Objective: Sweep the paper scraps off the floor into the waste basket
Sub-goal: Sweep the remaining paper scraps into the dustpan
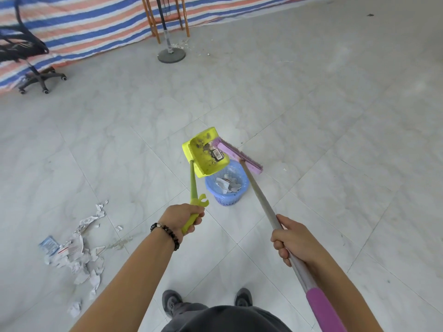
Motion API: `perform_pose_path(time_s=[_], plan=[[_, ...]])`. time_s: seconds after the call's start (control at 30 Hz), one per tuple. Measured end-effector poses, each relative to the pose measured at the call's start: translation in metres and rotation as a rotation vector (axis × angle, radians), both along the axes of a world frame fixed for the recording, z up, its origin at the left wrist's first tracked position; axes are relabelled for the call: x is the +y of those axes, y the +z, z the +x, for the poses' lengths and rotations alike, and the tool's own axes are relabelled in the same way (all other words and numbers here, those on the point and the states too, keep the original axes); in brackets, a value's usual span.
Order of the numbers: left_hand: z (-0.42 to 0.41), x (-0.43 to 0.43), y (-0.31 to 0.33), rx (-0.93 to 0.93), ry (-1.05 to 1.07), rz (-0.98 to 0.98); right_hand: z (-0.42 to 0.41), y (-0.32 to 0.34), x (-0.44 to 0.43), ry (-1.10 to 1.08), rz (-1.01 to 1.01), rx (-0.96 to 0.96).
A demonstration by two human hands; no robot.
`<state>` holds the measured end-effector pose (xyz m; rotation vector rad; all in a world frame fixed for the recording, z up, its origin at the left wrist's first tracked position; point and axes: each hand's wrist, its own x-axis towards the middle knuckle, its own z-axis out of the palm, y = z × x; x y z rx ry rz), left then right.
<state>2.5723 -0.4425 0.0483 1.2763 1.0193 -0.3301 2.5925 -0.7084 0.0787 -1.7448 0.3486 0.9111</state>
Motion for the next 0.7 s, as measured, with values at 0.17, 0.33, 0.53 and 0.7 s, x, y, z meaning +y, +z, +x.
perform_pose_path(time_s=[0.17,0.33,0.53,0.7], plan=[[-0.022,0.028,0.003,-0.004,0.136,-0.062,0.015,0.001,0.053,0.13,0.001,-0.078],[-0.062,0.079,-0.005,0.003,0.317,-0.117,0.025,-0.014,0.131,0.317,0.002,-0.105],[-0.131,0.159,-0.022,0.015,0.544,-0.114,0.007,-0.05,0.239,0.555,-0.03,-0.019],[-0.2,0.223,-0.049,0.027,0.748,-0.077,-0.024,-0.069,0.335,0.763,-0.105,0.066]])
